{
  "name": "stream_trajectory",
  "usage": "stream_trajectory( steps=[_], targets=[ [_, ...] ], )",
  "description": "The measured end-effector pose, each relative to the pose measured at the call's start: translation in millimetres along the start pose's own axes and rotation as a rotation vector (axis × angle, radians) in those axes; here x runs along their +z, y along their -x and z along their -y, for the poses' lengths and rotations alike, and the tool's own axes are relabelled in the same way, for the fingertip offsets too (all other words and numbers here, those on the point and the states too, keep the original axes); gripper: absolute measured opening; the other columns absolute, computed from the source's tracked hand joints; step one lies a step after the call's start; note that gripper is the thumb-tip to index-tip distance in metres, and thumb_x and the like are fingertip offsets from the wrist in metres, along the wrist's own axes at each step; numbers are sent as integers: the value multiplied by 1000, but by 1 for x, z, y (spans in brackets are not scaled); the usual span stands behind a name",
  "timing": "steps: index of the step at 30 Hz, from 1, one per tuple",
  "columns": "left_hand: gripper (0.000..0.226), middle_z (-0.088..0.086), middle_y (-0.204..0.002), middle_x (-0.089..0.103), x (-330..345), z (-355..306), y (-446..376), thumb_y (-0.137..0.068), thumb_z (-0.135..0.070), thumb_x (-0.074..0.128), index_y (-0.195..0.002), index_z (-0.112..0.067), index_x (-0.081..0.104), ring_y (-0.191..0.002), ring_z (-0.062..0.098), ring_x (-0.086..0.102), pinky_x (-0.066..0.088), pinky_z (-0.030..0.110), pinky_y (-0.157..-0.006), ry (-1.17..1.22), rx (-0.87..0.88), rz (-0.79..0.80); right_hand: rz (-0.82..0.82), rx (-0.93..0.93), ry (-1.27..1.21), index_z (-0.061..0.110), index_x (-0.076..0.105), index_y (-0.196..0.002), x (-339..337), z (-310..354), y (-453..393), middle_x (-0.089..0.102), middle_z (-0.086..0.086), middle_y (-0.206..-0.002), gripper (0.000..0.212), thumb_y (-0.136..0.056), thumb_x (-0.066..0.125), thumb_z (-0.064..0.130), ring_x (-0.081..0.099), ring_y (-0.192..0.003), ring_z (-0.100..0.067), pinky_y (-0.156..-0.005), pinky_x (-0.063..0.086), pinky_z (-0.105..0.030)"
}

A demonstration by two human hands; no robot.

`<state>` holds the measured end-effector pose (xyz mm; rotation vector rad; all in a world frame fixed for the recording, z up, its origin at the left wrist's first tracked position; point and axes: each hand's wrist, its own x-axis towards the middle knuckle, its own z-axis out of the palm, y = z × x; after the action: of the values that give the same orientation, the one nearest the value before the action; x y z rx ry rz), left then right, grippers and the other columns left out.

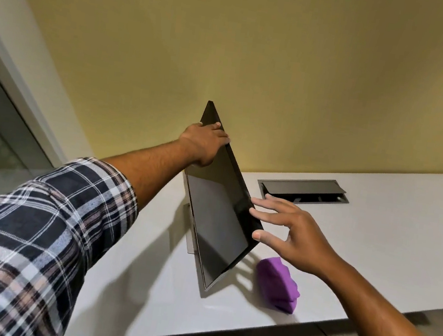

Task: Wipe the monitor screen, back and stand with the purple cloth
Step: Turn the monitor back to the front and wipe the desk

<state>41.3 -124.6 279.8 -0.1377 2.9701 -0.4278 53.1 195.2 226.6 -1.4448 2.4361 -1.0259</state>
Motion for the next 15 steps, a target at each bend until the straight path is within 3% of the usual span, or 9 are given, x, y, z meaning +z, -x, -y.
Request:
stream_trajectory(
  steps=[4,9,15],
  targets=[
    [78,-4,-168,16,-4,-5,-3,-93,-7,52,-160,-26,18,-156,17,5,20,47,-123,-54,-39,9,19,-10,-6,44,72,-129,-12,-12,-6,56,33,-144,38,-91,77,44,41,-144,5,-117,38,-33],
    [76,-3,-168,15,-2,-7,-8,-95,-7,51,-161,-24,17,-156,18,4,23,47,-123,-35,-92,23,17,18,-40,42,76,-123,-25,-27,-14,62,28,-138,36,-88,83,35,53,-132,5,-108,46,-31],
    [77,-1,-168,12,0,-9,-16,-96,2,48,-161,-21,13,-156,20,3,24,45,-120,13,-158,29,-45,108,-88,34,80,-110,-44,-49,-28,71,18,-125,35,-78,92,24,67,-112,-1,-99,56,-37]
  ],
)
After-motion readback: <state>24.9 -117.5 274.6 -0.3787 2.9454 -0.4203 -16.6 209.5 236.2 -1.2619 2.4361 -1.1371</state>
